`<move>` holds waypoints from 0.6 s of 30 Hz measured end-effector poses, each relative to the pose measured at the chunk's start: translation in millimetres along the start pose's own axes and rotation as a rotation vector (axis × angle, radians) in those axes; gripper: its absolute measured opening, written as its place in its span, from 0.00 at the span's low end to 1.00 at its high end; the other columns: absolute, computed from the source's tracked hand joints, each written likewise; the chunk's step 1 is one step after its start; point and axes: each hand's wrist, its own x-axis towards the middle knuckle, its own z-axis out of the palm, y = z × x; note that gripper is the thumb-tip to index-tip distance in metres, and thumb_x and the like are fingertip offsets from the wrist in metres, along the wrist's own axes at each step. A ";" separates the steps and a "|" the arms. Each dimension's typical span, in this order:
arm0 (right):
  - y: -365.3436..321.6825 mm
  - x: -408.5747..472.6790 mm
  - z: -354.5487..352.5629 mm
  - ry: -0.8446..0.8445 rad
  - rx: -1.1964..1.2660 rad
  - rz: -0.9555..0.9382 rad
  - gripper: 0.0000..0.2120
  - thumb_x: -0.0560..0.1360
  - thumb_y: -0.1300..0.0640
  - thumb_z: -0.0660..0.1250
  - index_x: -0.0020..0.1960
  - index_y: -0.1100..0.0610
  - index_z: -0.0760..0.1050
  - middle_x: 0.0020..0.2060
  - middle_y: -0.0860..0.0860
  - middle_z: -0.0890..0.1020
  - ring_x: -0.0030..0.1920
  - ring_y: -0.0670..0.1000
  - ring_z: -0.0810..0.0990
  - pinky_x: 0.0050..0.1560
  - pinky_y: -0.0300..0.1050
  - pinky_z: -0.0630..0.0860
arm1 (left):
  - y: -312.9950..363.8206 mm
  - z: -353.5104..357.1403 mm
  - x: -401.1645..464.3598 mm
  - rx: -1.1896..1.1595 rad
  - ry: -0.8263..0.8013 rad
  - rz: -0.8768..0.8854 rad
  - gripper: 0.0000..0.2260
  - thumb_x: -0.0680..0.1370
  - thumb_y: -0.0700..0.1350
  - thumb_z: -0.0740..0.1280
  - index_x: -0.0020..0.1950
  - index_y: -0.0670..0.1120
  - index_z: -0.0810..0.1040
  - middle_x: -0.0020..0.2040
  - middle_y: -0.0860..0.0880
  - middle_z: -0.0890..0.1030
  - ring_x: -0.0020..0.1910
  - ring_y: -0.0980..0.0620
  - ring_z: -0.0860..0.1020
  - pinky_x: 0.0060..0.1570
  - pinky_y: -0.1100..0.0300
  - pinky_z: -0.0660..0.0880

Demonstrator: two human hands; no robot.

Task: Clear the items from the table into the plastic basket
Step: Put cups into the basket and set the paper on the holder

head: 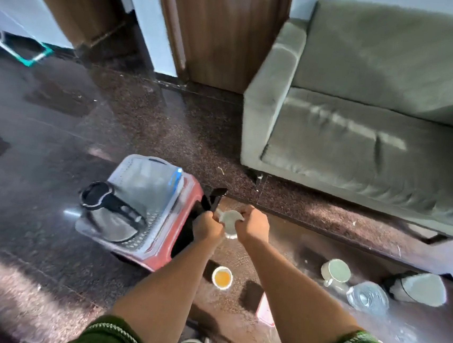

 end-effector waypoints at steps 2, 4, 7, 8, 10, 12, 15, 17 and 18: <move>-25.6 -9.1 4.4 -0.034 0.023 -0.049 0.17 0.72 0.65 0.63 0.58 0.54 0.79 0.54 0.54 0.83 0.55 0.55 0.80 0.55 0.44 0.76 | -6.5 -29.9 -2.6 0.003 0.053 0.014 0.11 0.74 0.43 0.69 0.51 0.37 0.81 0.52 0.39 0.83 0.54 0.40 0.80 0.51 0.53 0.73; -49.9 -15.8 10.5 -0.075 0.034 -0.098 0.18 0.72 0.65 0.63 0.59 0.55 0.79 0.56 0.56 0.82 0.57 0.56 0.79 0.57 0.44 0.75 | -11.1 -60.0 -3.0 0.004 0.099 -0.005 0.10 0.74 0.42 0.68 0.50 0.37 0.81 0.50 0.38 0.83 0.53 0.39 0.79 0.50 0.54 0.73; -81.8 -21.8 25.7 -0.116 0.026 -0.157 0.17 0.72 0.64 0.63 0.59 0.58 0.80 0.55 0.57 0.83 0.58 0.57 0.79 0.57 0.44 0.74 | -20.6 -99.9 5.9 -0.054 0.135 -0.045 0.06 0.72 0.42 0.68 0.44 0.39 0.80 0.43 0.39 0.82 0.46 0.41 0.79 0.48 0.54 0.73; -90.9 -22.5 32.2 -0.126 0.030 -0.165 0.18 0.72 0.63 0.62 0.60 0.57 0.79 0.56 0.58 0.82 0.58 0.58 0.79 0.57 0.44 0.74 | -24.8 -109.7 10.6 -0.064 0.137 -0.048 0.05 0.72 0.42 0.69 0.42 0.40 0.79 0.40 0.40 0.80 0.44 0.40 0.78 0.48 0.54 0.73; -107.5 -20.5 47.0 -0.138 0.027 -0.174 0.19 0.72 0.62 0.62 0.61 0.55 0.78 0.57 0.58 0.81 0.58 0.57 0.78 0.59 0.43 0.73 | -34.3 -125.4 23.0 -0.081 0.145 -0.045 0.05 0.71 0.42 0.69 0.42 0.41 0.78 0.40 0.41 0.80 0.47 0.38 0.79 0.47 0.54 0.73; -123.7 -15.9 62.1 -0.137 0.020 -0.186 0.19 0.73 0.61 0.62 0.62 0.54 0.78 0.57 0.58 0.80 0.58 0.57 0.78 0.60 0.43 0.73 | -44.6 -138.6 37.6 -0.128 0.156 -0.043 0.10 0.71 0.43 0.69 0.50 0.40 0.78 0.47 0.41 0.82 0.51 0.41 0.79 0.46 0.58 0.71; -151.4 -6.0 82.4 -0.114 0.009 -0.187 0.17 0.73 0.60 0.64 0.61 0.55 0.79 0.56 0.57 0.80 0.56 0.57 0.79 0.58 0.43 0.74 | -58.9 -159.6 65.2 -0.218 0.119 -0.040 0.21 0.72 0.43 0.71 0.62 0.41 0.69 0.56 0.41 0.79 0.54 0.43 0.78 0.47 0.59 0.70; -168.5 1.7 95.9 -0.091 0.012 -0.157 0.16 0.73 0.59 0.65 0.60 0.55 0.80 0.54 0.56 0.82 0.54 0.56 0.80 0.55 0.43 0.75 | -66.4 -174.2 89.8 -0.187 0.035 -0.018 0.27 0.73 0.43 0.70 0.68 0.44 0.63 0.58 0.41 0.78 0.55 0.42 0.78 0.47 0.57 0.72; -176.5 4.9 102.7 -0.078 0.012 -0.142 0.15 0.73 0.58 0.65 0.59 0.55 0.81 0.52 0.56 0.83 0.53 0.56 0.80 0.54 0.43 0.76 | -69.6 -181.9 102.4 -0.144 -0.017 -0.005 0.28 0.74 0.44 0.70 0.71 0.46 0.62 0.59 0.41 0.78 0.55 0.42 0.79 0.47 0.57 0.74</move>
